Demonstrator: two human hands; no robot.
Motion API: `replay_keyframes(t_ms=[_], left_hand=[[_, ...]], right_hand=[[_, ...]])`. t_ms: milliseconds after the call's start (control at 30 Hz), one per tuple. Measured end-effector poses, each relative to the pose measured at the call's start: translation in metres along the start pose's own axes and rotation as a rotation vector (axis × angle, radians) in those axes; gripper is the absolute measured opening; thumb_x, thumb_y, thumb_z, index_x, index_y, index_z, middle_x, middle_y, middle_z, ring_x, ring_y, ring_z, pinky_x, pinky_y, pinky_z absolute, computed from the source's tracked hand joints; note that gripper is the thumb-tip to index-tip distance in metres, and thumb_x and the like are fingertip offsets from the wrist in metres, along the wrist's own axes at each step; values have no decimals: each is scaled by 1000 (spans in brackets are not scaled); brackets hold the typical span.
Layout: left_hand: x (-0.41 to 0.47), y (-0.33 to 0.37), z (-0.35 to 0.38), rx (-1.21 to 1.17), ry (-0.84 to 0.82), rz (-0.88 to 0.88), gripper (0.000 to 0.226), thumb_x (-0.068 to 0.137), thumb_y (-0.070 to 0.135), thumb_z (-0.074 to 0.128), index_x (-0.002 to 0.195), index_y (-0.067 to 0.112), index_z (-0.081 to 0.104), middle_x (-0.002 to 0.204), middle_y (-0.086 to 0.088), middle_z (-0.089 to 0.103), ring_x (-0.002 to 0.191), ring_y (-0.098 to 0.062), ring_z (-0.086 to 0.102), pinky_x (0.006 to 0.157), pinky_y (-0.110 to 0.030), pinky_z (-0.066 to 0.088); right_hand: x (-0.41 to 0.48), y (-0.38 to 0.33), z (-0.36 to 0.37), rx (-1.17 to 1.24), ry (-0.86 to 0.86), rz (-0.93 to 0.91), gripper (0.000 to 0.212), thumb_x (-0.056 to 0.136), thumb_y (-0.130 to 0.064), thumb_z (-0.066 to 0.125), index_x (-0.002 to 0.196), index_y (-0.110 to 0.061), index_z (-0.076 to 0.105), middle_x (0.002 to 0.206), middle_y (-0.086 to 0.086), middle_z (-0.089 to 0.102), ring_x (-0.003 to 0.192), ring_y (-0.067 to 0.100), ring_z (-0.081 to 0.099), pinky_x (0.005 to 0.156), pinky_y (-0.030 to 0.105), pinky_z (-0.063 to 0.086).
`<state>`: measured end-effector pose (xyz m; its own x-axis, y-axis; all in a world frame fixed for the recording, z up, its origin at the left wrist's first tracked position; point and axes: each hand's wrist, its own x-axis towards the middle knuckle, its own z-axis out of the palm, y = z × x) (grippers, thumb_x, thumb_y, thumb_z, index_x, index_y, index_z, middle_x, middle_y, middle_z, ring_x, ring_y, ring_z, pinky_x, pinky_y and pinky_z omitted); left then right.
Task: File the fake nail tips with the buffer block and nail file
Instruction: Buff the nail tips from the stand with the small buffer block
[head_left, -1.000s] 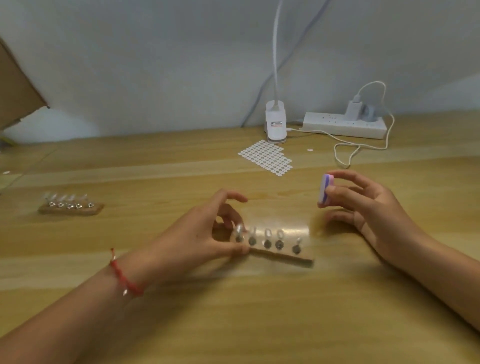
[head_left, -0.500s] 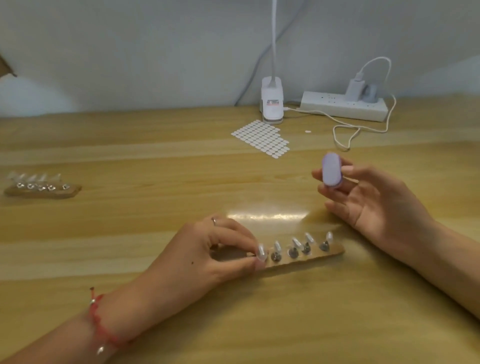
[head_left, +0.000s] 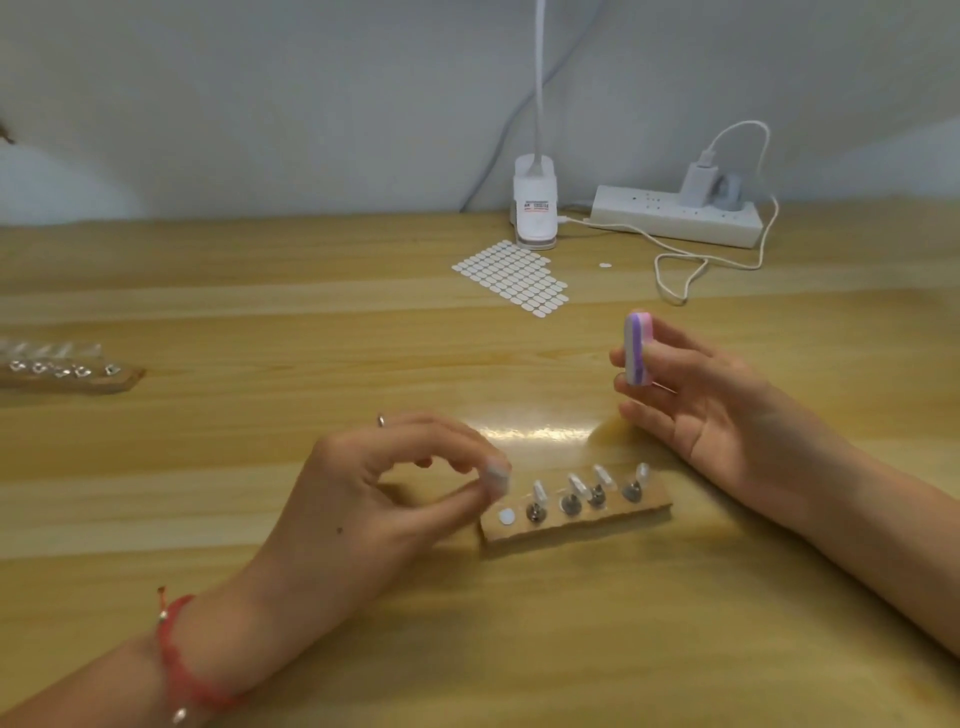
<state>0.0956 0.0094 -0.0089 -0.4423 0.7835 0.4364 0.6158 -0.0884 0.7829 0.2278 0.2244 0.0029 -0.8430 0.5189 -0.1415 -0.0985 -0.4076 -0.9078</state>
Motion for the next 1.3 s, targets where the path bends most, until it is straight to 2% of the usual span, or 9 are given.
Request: replay_keyframes(t_ms=[133,200,367,467,533,667,800,1167,1300], left_hand=[[9,8,7,-284,145,-205,14,68,42,75,80,36,77,86,10,75,79,-7,70,70,-13,51],[13,13,14,-333,166,-240,18,66,44,77,81,35,77,85,9,76,78,-3,69,67,-10,50],[7,10,28,-208,153,-199,18,79,51,69,86,36,75,87,16,72,82,2,62,78,-27,49],[6,7,28,-110,148,-83,12,83,43,68,85,33,74,85,18,69,83,1,61,80,-11,40],[8,5,27,-76,145,-57,12,82,42,64,86,34,72,87,19,68,86,-7,61,80,-11,38],[6,3,27,-17,114,-16,9,84,40,61,88,40,69,90,23,65,94,-14,60,88,-33,41],[6,6,27,96,107,7,7,85,42,59,85,49,61,93,29,63,99,-1,57,86,-24,31],[5,6,27,132,108,0,7,86,43,59,85,49,61,98,28,62,101,4,53,88,-23,29],[5,7,27,141,103,-4,6,86,43,60,87,49,61,99,26,63,103,1,53,89,-25,28]], right_hand=[[-13,-2,11,-174,-22,-247,39,65,-19,78,104,-24,77,92,4,72,81,17,70,64,23,57],[-22,0,18,-341,-64,-450,40,74,-18,82,112,-30,73,94,5,72,84,18,70,67,26,58],[-35,14,28,-812,-126,-843,32,88,-21,66,119,-29,63,110,-8,69,102,20,67,84,25,56],[-34,15,29,-953,-120,-945,27,90,-15,62,115,-25,62,115,-3,65,107,18,65,87,26,55],[-35,16,28,-1031,-129,-990,24,91,-9,64,111,-22,64,113,1,64,108,16,64,88,28,53],[-37,19,28,-1147,-161,-1035,22,91,0,64,105,-16,70,109,8,64,107,18,64,90,23,49],[-34,18,27,-1232,-148,-1042,20,91,-1,61,102,-13,73,108,9,65,104,19,64,89,22,49],[-34,21,24,-1244,-192,-1047,20,93,2,62,103,-12,74,109,10,65,102,16,64,86,28,51],[-34,21,26,-1242,-225,-1050,23,90,5,62,102,-9,75,108,11,66,100,22,66,82,33,54]])
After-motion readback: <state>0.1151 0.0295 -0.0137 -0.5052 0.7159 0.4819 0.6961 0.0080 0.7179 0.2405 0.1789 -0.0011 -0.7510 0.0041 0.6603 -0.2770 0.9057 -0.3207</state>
